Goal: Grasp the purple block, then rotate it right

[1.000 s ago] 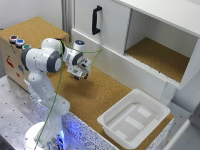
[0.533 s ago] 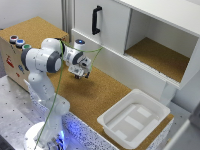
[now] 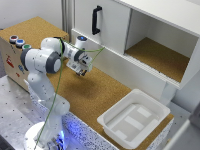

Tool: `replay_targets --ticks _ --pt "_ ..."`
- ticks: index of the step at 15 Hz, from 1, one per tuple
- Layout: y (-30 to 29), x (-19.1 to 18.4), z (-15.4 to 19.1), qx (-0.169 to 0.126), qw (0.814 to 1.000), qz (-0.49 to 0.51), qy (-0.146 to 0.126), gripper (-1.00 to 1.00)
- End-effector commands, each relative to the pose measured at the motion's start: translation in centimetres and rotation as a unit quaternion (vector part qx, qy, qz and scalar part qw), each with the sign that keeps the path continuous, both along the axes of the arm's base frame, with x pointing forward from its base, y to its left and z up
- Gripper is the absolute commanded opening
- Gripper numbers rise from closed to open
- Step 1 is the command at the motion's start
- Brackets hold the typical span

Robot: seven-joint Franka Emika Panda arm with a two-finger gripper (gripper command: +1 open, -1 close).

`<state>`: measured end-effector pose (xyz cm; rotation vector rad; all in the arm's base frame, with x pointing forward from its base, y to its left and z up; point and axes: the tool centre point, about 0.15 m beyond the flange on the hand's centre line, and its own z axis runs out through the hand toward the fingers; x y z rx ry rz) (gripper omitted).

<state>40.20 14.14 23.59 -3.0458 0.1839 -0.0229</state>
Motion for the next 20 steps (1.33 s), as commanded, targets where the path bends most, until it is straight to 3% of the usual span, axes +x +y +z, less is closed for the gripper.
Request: replay_targets --ticks 1,3,5,8,11,12,15,17,20 --pt "-0.6 0.8 -1.9 0.004 0.983 -0.163 0.082 -1.00" --pt "-0.7 -0.4 -2.2 0.022 0.967 -0.246 0.067 -1.00" --pt "-0.4 -0.5 -1.7 0.009 0.950 -0.306 0.055 -1.00" --pt "-1.8 -0.9 -2.0 0.023 0.914 -0.402 0.045 -1.00" --pt "-4.1 0.6 -0.5 -0.019 0.898 -0.439 0.018 -1.00" --pt "-4.8 0.5 -0.5 -0.010 0.885 -0.466 0.010 -1.00" --pt "-5.3 0.4 -2.9 0.037 0.846 -0.531 0.016 -1.00" --pt "-5.0 -1.2 -2.9 0.048 0.809 -0.586 -0.011 -1.00" --pt "-5.1 -3.1 -2.9 0.036 0.757 -0.653 -0.009 -1.00"
